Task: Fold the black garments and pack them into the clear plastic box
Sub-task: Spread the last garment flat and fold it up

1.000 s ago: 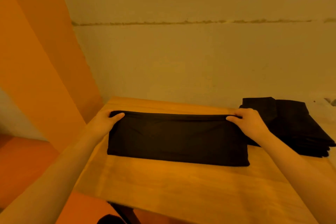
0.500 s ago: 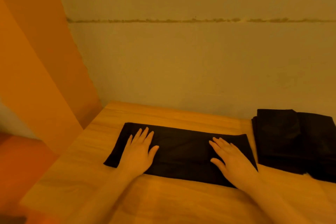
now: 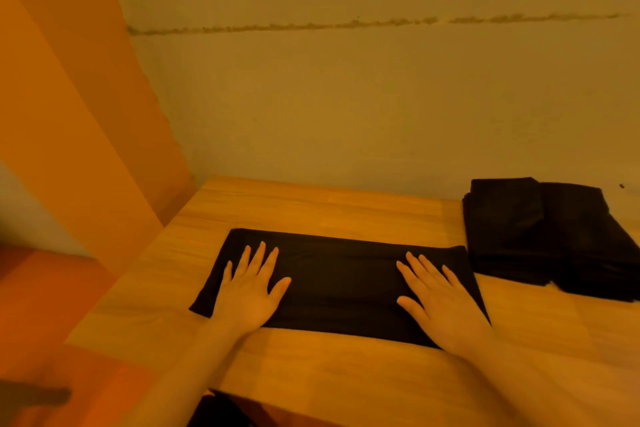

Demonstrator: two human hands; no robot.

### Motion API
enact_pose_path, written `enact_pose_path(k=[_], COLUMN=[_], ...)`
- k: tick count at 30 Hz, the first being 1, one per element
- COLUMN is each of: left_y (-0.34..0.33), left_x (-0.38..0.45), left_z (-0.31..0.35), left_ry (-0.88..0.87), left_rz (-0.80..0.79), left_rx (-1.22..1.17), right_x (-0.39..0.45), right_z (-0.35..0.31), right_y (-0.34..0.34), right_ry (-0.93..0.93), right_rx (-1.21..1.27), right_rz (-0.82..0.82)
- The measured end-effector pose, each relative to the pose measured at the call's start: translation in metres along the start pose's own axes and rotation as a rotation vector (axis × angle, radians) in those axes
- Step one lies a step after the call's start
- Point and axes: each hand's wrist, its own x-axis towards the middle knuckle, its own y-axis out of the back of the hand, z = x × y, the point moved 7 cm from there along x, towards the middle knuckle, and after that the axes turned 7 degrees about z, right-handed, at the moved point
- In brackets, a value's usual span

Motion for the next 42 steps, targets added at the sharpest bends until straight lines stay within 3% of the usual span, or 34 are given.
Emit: enact_pose_path(k=[6, 9, 12, 14, 17, 21, 26, 30, 35, 38, 40, 42], left_y=[-0.001, 0.009, 0.027, 0.024, 0.021, 0.026, 0.036, 0.032, 0.039, 0.047, 0.055, 0.066], left_x=[-0.055, -0.046, -0.011, 0.005, 0.011, 0.011, 0.020, 0.024, 0.027, 0.032, 0.032, 0.023], left_z=[0.003, -0.006, -0.050, -0.076, -0.078, -0.083, -0.082, -0.071, -0.071, -0.072, -0.065, -0.041], left_ry=[-0.042, -0.043, 0.172, 0.354, 0.389, 0.507, 0.448, 0.323, 0.312, 0.319, 0.284, 0.195], left_rz=[-0.016, 0.001, 0.195, 0.190, 0.197, 0.282, 0.311, 0.227, 0.287, 0.333, 0.357, 0.413], left_rx=[-0.020, -0.172, -0.420, -0.596, -0.681, -0.830, -0.798, -0.660, -0.661, -0.647, -0.483, -0.317], right_x=[-0.048, -0.045, -0.025, -0.019, -0.026, -0.029, -0.025, -0.028, -0.031, -0.027, -0.024, -0.022], right_z=[-0.016, -0.011, 0.013, 0.035, 0.058, 0.070, 0.084, 0.085, 0.088, 0.084, 0.074, 0.060], right_y=[-0.001, 0.008, 0.037, 0.044, 0.033, 0.024, 0.030, 0.037, 0.035, 0.035, 0.044, 0.051], right_ry=[0.028, 0.015, -0.095, -0.239, -0.419, -0.512, -0.625, -0.593, -0.629, -0.578, -0.451, -0.306], right_rx=[-0.022, 0.087, 0.171, 0.310, 0.378, 0.409, 0.684, 0.704, 0.743, 0.564, 0.228, 0.069], right_rz=[-0.059, -0.070, 0.171, 0.258, 0.309, 0.398, 0.374, 0.456, 0.497, 0.454, 0.477, 0.551])
